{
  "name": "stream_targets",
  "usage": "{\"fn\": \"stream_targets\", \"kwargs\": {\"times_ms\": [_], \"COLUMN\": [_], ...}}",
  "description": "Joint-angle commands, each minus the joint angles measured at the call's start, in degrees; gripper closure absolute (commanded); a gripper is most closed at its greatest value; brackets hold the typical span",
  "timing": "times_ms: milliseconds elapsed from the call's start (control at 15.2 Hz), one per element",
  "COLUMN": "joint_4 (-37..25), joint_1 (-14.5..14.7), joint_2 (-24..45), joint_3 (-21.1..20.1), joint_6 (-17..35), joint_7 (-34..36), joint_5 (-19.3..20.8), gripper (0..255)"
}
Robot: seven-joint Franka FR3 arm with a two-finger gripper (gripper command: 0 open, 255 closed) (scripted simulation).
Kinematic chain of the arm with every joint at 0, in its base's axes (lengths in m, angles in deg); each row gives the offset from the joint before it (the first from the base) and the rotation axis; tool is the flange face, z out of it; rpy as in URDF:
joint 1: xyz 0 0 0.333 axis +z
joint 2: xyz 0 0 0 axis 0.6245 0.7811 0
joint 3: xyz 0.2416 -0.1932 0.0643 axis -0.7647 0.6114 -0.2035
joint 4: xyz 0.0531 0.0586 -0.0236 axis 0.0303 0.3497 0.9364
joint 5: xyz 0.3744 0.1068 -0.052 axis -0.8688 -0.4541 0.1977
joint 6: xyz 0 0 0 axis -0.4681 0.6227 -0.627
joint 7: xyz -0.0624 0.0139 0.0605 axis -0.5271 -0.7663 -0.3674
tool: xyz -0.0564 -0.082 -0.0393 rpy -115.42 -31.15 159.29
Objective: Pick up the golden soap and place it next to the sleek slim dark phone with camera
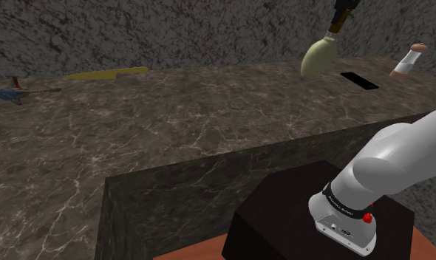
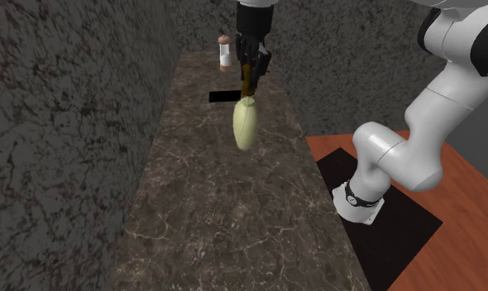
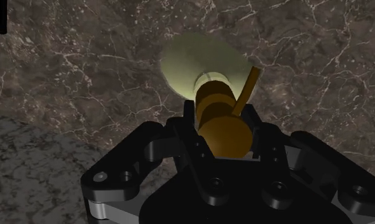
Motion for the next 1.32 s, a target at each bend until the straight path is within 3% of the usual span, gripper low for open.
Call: {"fn": "stream_targets", "kwargs": {"times_ms": [0,528,924,1254], "joint_4": [0.4,-2.7,-8.0,-2.3], "joint_1": [-0.8,-3.3,-4.2,-4.9], "joint_2": [-0.6,0.1,4.4,2.1], "joint_3": [1.8,10.7,19.9,19.0], "joint_6": [0.1,-0.9,-1.5,2.4], "joint_7": [-2.7,-14.3,-25.0,-23.9], "joint_5": [0.7,2.5,1.5,2.9], "gripper": [255,255,255,255]}}
